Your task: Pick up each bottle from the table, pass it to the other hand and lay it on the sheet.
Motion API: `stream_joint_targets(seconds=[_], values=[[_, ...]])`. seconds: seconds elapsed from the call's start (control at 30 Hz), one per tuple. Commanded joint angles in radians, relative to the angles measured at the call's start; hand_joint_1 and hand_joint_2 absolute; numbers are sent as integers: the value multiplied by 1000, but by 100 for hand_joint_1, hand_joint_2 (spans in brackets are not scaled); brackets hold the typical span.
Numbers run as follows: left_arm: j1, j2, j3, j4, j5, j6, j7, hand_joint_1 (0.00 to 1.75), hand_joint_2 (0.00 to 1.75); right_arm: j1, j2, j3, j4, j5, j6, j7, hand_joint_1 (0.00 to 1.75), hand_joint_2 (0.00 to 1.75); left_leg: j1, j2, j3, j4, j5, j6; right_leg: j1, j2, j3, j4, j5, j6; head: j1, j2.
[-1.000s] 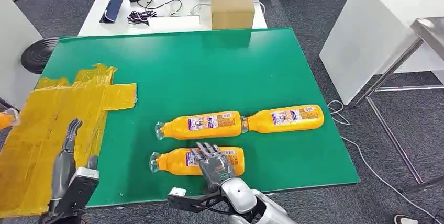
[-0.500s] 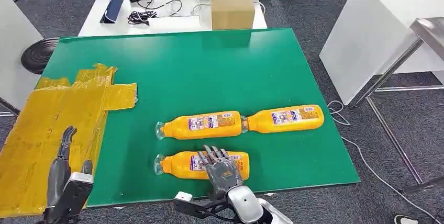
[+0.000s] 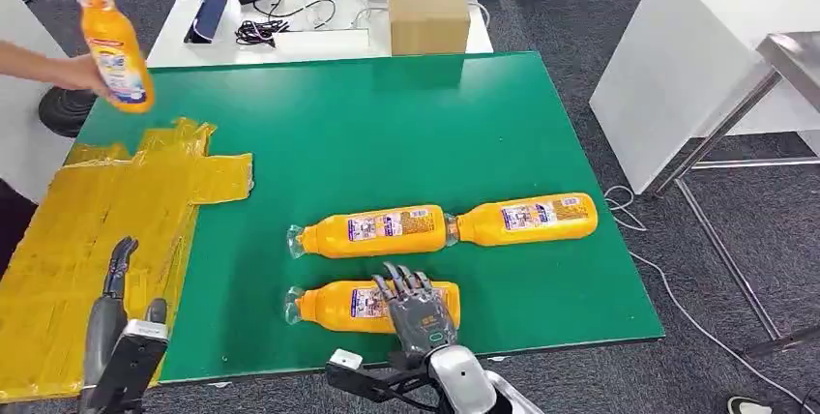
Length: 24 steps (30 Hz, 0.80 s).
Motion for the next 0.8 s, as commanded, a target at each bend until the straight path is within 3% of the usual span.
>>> stream_joint_targets(seconds=[0.03,0.43,0.73,0.77,0.8], values=[[17,-11,36,14,2,-3,6,0,0,46,-21,-26,-32,31,9,21,0,175,1,0,2,0,-1,-1,0,0,3,-1,-1,0,0,0],[-7,-17,38,6,10,-19,4,0,0,14,1,-28,6,41,46,40,0,175,1,1,1,0,-1,-2,1,1,1,0,0,0,0,0],[-16,-6,31,59,40,-16,-1,0,0,-42,10,-7,262,20,137,32,0,175,1,0,4,-2,0,-1,1,0,4,-3,0,0,0,0],[-22,0,25,55,48,-23,-13,0,0,-52,17,0,277,23,137,27,138,175,0,1,3,-2,0,-1,0,1,4,-2,0,0,0,0],[-27,0,24,51,52,-24,-10,0,0,-55,21,4,274,24,137,26,173,175,1,1,5,-3,0,-2,1,1,5,-4,1,0,0,0]])
